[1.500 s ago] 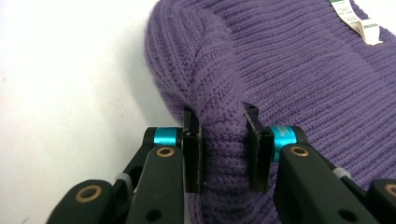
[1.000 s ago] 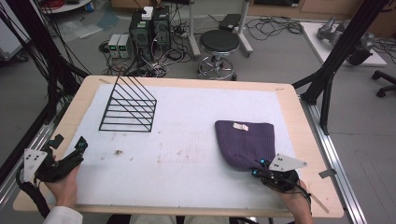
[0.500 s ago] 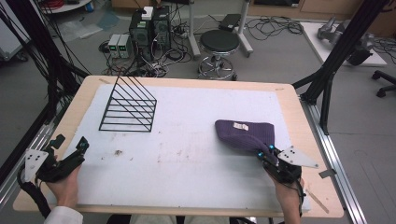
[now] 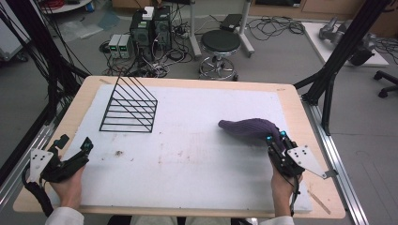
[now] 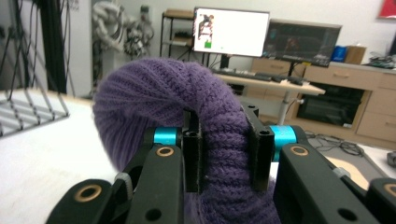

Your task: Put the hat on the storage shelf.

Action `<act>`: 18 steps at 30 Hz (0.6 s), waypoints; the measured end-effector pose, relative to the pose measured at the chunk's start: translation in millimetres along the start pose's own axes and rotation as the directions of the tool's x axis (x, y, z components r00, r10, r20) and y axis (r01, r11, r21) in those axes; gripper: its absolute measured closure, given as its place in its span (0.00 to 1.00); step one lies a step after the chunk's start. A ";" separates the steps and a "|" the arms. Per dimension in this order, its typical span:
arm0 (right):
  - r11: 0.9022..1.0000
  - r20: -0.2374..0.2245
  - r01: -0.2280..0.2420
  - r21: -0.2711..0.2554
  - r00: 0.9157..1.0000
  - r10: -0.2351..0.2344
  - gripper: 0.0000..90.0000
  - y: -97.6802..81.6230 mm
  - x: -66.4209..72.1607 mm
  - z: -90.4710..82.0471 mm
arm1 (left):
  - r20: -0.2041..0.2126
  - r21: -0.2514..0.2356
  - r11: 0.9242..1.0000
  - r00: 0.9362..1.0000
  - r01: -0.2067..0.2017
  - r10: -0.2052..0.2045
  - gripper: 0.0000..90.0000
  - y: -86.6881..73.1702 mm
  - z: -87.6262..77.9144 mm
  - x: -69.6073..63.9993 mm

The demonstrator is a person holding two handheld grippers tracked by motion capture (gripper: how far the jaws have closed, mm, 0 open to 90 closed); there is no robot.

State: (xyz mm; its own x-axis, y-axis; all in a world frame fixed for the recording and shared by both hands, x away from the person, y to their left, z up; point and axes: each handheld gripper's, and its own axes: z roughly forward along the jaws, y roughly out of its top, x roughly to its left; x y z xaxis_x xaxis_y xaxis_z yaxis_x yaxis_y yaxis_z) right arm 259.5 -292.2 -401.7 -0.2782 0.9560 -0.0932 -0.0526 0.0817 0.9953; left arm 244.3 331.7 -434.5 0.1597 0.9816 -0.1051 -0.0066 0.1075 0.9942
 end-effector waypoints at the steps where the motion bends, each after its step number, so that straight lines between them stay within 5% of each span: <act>1: 1.000 0.011 -0.002 -0.017 1.000 0.002 0.81 1.7 0.6 0.7 | 0.000 0.002 1.000 1.000 -0.001 0.001 0.21 -0.1 0.3 -0.2; 10: 0.992 0.085 -0.050 -0.119 0.995 0.061 0.80 21.0 5.2 5.3 | 0.003 0.003 1.000 1.000 0.004 -0.004 0.21 -0.1 1.8 -0.6; 18: 0.984 0.102 -0.020 -0.177 0.994 0.038 0.80 39.8 19.3 5.7 | 0.003 0.002 1.000 1.000 -0.002 0.002 0.21 0.4 1.9 -0.7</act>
State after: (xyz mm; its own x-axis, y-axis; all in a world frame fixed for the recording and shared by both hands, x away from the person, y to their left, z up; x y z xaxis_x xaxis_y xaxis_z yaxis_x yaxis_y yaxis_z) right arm 257.5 -269.0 -363.7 -0.1812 0.9821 -0.0521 -0.2157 0.0119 0.9764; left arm 246.1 330.8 -433.9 0.1627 0.9813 -0.1026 -0.0052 0.1048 0.9945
